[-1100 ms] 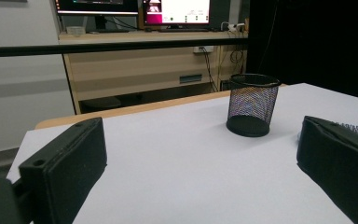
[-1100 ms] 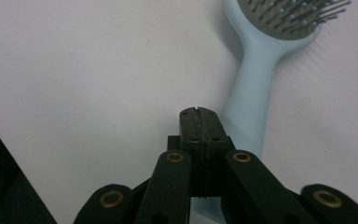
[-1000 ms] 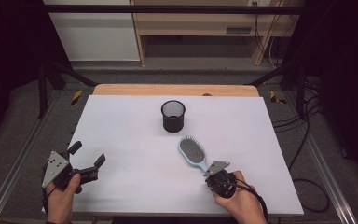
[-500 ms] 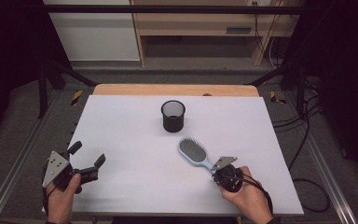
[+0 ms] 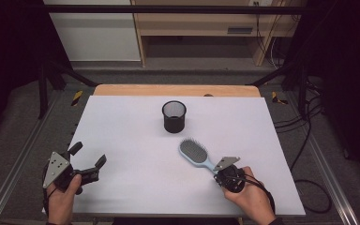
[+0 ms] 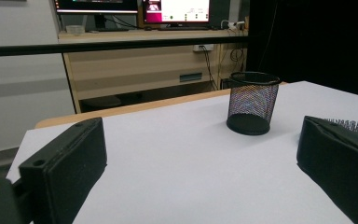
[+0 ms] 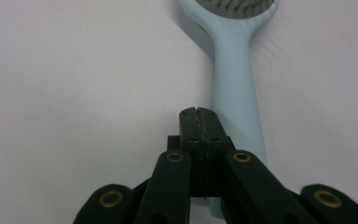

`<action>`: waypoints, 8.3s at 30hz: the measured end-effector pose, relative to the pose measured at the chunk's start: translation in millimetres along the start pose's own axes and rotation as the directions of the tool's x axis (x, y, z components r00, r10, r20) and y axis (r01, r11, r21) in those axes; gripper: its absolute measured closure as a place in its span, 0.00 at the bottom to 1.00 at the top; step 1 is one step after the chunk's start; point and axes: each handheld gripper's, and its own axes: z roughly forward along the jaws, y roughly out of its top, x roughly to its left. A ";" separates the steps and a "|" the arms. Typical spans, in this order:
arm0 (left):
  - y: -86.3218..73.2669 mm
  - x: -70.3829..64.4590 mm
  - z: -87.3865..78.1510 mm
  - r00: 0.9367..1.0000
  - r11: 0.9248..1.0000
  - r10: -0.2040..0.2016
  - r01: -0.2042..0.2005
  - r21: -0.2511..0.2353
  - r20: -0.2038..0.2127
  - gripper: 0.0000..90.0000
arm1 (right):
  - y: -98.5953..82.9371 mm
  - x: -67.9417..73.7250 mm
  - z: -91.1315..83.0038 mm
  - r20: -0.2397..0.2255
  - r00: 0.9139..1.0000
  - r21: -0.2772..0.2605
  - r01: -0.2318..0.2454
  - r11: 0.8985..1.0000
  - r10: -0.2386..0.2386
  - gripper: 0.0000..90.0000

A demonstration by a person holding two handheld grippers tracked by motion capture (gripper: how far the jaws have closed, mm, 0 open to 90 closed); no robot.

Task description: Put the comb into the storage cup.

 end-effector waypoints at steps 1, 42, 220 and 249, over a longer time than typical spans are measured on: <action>0.0 0.0 0.0 1.000 1.000 0.000 0.000 0.000 0.000 0.01 | 0.0 0.1 -0.1 -0.004 1.000 -0.001 0.001 1.000 -0.001 1.00; -0.9 -2.4 1.4 1.000 1.000 0.011 -0.011 0.015 0.002 0.02 | 46.2 -31.7 8.7 -0.065 0.995 -0.056 -0.082 0.995 0.079 0.42; 75.8 -137.1 118.1 0.953 0.998 -0.035 0.017 0.063 0.301 0.02 | 55.8 -2.3 -3.7 -0.013 0.996 -0.582 -0.083 0.809 0.092 0.77; 72.9 -158.6 142.2 0.913 0.972 -0.233 0.215 0.091 0.334 0.04 | 53.5 7.6 -13.6 -0.016 0.997 -0.656 -0.069 0.751 0.078 0.77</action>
